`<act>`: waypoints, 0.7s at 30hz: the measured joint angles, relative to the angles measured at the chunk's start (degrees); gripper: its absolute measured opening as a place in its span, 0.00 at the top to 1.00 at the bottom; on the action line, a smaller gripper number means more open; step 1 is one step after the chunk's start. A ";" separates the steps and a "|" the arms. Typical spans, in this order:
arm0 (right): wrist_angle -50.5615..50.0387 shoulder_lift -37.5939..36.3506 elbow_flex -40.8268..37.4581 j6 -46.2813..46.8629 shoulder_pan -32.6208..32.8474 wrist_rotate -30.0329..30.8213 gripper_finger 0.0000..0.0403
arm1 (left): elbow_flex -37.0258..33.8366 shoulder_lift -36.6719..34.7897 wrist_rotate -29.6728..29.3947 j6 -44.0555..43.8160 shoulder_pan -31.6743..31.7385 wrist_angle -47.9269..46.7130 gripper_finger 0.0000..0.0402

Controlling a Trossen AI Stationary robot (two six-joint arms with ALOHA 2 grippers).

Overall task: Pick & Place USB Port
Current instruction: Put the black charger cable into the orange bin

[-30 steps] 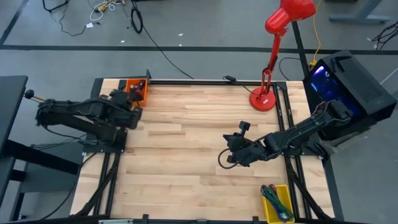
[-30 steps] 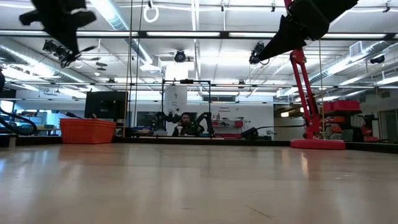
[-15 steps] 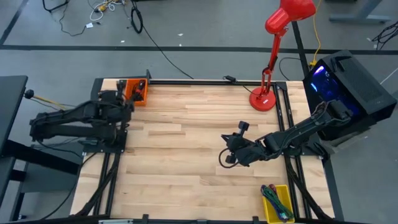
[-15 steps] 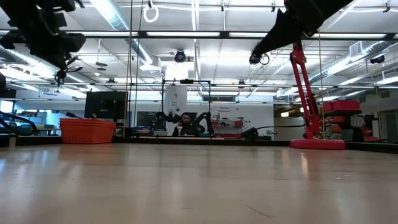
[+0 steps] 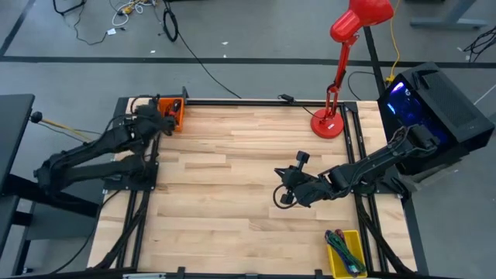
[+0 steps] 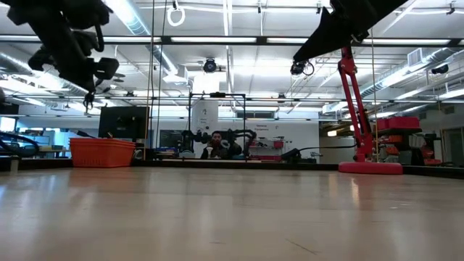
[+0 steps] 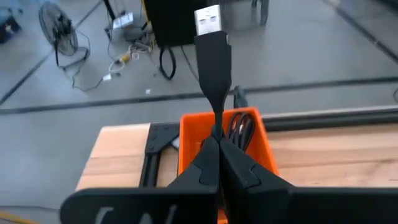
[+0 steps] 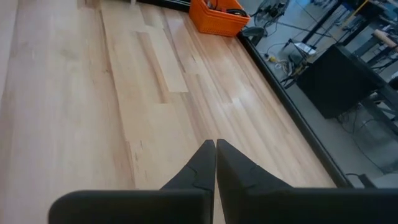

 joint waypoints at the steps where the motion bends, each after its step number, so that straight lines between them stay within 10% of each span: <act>1: 0.02 0.00 0.00 0.00 0.00 -0.53 0.96 | -0.57 -0.01 1.60 1.66 1.95 1.40 1.00; 21: 0.06 0.00 0.00 0.20 0.02 -1.96 0.96 | -13.33 -0.02 23.84 20.54 27.60 27.51 1.00</act>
